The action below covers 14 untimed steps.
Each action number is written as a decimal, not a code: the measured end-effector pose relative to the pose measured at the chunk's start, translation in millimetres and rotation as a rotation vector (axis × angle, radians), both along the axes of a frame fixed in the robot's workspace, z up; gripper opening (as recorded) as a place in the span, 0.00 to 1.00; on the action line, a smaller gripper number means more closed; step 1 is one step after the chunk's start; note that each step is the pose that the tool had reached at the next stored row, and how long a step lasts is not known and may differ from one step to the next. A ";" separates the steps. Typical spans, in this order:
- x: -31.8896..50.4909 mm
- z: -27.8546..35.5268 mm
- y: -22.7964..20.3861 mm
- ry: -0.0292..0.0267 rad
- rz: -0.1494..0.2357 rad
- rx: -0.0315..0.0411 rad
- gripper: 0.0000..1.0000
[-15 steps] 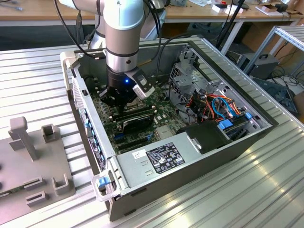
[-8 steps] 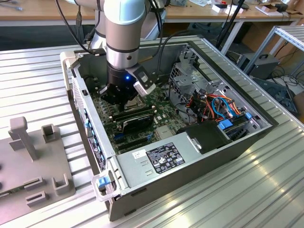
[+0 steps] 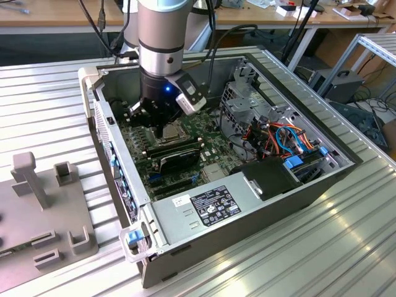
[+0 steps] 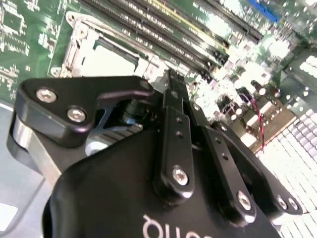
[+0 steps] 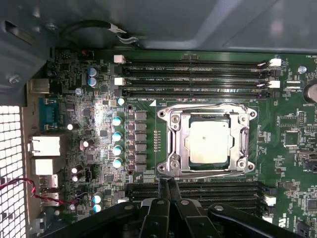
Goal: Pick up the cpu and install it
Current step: 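Install the second cpu locking lever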
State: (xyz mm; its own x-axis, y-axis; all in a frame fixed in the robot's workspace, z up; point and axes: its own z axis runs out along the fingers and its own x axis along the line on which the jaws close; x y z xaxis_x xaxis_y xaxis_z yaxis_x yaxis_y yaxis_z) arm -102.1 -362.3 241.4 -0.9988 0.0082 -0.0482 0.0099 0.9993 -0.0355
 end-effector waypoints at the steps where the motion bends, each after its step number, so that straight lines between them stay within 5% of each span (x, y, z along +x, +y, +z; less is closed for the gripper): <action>1: 0.0 0.0 0.0 0.0000 0.000 0.0001 0.11; 4: 4.7 0.1 0.0 0.0001 0.000 -0.0001 0.11; 12: 39.1 0.0 0.6 0.0023 0.000 -0.0001 0.11; 14: 40.8 0.4 1.3 0.0028 0.000 -0.0002 0.11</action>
State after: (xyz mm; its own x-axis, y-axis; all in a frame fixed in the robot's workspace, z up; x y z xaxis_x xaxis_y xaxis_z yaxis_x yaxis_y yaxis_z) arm -61.3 -361.1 241.8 -0.9989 0.0081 -0.0454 0.0097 0.9993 -0.0357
